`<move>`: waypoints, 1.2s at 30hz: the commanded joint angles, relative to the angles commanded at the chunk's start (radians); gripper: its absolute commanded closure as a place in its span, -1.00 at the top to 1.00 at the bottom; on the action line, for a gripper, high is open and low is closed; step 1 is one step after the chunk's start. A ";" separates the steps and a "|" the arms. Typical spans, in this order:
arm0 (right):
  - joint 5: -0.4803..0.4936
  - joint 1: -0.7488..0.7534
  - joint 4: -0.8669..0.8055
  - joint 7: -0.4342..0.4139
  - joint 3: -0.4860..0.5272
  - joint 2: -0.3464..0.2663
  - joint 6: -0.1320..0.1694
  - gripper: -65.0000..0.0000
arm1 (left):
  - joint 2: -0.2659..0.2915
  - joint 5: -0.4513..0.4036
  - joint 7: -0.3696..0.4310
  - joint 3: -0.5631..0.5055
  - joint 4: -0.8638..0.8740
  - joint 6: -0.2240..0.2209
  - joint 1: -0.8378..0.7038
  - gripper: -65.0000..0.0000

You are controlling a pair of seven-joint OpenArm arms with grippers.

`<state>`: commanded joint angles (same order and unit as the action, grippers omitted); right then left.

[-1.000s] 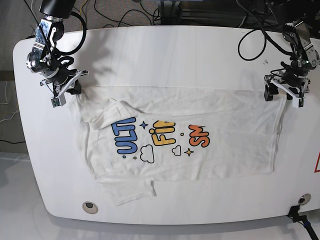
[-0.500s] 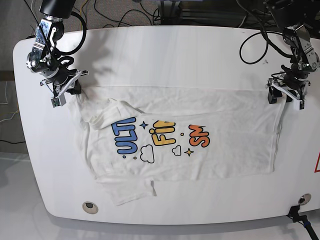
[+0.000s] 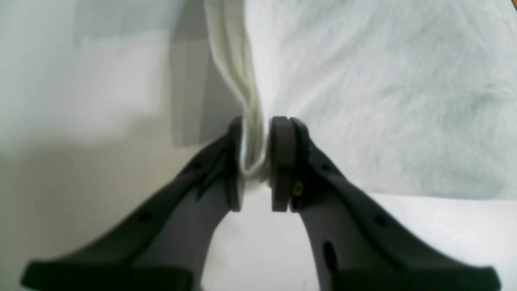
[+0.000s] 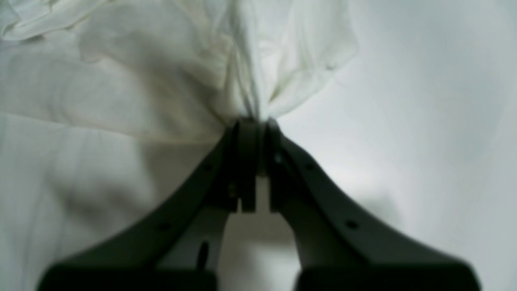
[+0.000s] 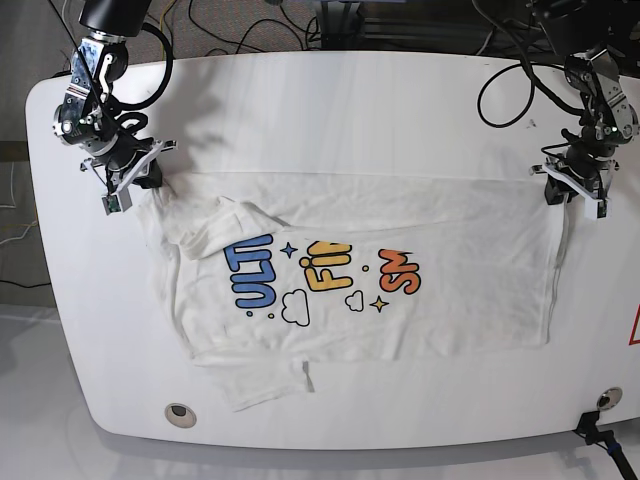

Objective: Fold the T-shirt properly

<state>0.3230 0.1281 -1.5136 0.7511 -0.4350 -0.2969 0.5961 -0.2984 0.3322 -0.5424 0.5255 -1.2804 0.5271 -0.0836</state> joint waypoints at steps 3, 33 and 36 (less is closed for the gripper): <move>0.002 0.000 0.000 0.000 0.000 0.000 0.000 -1.00 | -0.005 0.000 0.000 -0.035 -0.002 0.000 -0.003 -1.00; 0.002 0.448 -0.236 0.000 -0.064 0.002 0.000 -1.00 | -0.005 0.008 -0.005 -0.038 -0.442 0.002 -0.537 -1.00; 0.002 0.493 -0.272 0.000 -0.064 0.002 0.000 -1.00 | -0.003 0.008 -0.005 -0.037 -0.476 0.002 -0.577 -1.00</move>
<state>0.3245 0.6206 -1.7852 0.7511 -0.4994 -0.2954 0.5961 -0.3015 0.3399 -0.5470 0.4887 -1.7561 0.5286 -0.6605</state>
